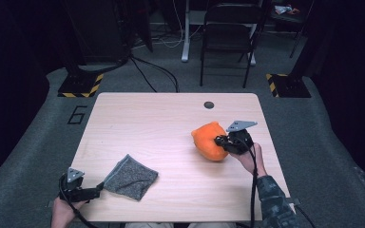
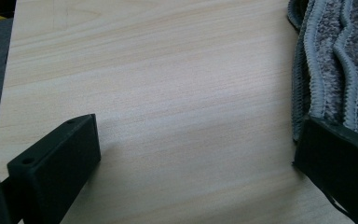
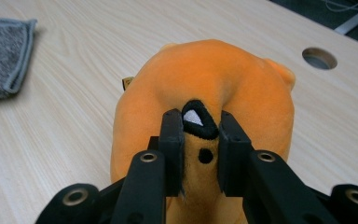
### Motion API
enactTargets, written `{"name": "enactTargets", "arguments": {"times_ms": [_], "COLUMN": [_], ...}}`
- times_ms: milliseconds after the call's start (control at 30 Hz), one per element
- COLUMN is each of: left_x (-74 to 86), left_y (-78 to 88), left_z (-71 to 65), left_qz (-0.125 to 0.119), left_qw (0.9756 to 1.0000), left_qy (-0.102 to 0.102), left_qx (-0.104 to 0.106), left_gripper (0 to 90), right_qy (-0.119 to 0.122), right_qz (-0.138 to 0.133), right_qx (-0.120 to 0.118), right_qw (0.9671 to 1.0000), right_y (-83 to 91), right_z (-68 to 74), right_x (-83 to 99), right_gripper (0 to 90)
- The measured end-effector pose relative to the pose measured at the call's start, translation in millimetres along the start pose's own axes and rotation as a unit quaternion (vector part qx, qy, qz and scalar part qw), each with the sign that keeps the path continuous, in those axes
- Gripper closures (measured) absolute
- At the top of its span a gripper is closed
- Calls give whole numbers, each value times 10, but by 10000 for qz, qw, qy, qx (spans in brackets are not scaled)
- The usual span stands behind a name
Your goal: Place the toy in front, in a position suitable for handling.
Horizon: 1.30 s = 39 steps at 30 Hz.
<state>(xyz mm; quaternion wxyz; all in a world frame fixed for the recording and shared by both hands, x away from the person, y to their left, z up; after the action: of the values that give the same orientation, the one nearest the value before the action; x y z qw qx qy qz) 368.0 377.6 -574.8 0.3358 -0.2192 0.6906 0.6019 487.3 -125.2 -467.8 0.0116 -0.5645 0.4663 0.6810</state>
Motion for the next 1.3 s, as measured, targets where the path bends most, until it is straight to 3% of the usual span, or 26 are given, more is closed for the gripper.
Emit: {"name": "enactTargets", "arguments": {"times_ms": [67, 167, 233, 267, 367, 433, 467, 500, 633, 733, 767, 867, 933, 1033, 1067, 1133, 1200, 1300], "left_x": [0, 0, 0, 0, -1, 0, -1, -2, -2, -3, -3, -3, 3, 1, -1, -4, -3, -2], "left_y": [1, 1, 0, 0, 0, 1, 1, 0, -1, -2, -2, -2, 3, 1, -1, -6, -6, -4], "left_z": [1, 1, 0, 0, 2, 3, 2, 2, 2, 3, 4, 4, 2, 2, 0, -3, -4, -5], "left_qz": [1, -1, 2, 2, 0, 14, 11, 8, 9, 9, 10, 6, -3, -3, -6, -17, -19, -15], "left_qw": [10000, 10000, 10000, 10000, 10000, 10000, 10000, 10000, 10000, 10000, 10000, 10000, 10000, 10000, 10000, 10000, 10000, 10000], "left_qy": [-4, -6, -2, -2, -6, -10, -8, 0, -2, 0, 0, -1, 20, 18, 17, 15, 18, 12], "left_qx": [-6, -5, 3, 3, -3, -6, -5, -10, -12, -16, -16, -15, -37, -38, -35, -21, -24, -18], "left_gripper": [0, 0, 0, 0, 0, 0, 0, 0, 0, 0, 0, 0, 0, 0, 0, 0, 0, 0], "right_qy": [11, -189, -373, -373, -708, -1196, -1196, -1334, -1639, -1697, -1772, -1729, -1803, -1725, -1766, -1587, -1653, -1607], "right_qz": [238, 238, 257, 257, 237, 181, 181, 247, 323, 438, 487, 592, 720, 744, 785, 808, 823, 746], "right_qx": [39, 34, -3, -3, 124, 159, 159, 260, 417, 530, 543, 647, 757, 755, 740, 755, 714, 720], "right_qw": [9997, 9995, 9990, 9990, 9971, 9925, 9925, 9904, 9851, 9831, 9815, 9810, 9780, 9793, 9783, 9811, 9802, 9815], "right_y": [-83, -90, -78, -78, -13, 35, 35, 32, -25, -95, -125, -171, -224, -237, -243, -268, -271, -259], "right_z": [-7, -28, -35, -35, -53, -59, -59, -48, -19, 0, 18, 26, 33, 19, 26, -2, 7, 0], "right_x": [90, 109, 114, 114, 64, 6, 6, -22, -62, -77, -81, -66, -27, -9, 7, 64, 75, 69], "right_gripper": [735, 670, 543, 543, 329, 205, 205, 148, 143, 161, 177, 240, 351, 438, 488, 587, 610, 663]}}
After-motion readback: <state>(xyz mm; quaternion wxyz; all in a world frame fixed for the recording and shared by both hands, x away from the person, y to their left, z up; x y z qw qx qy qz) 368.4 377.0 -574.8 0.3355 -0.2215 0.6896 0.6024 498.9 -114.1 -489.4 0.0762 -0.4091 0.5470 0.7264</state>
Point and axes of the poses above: each handheld gripper's, and its own axes: y roughly backward along the jaws, x roughly out of its underside, z roughly to its left, the point moved 6 cm from there along -y, roughly forward along the jaws, and after that the axes turned 4 degrees about y, right-handed, at the moved point
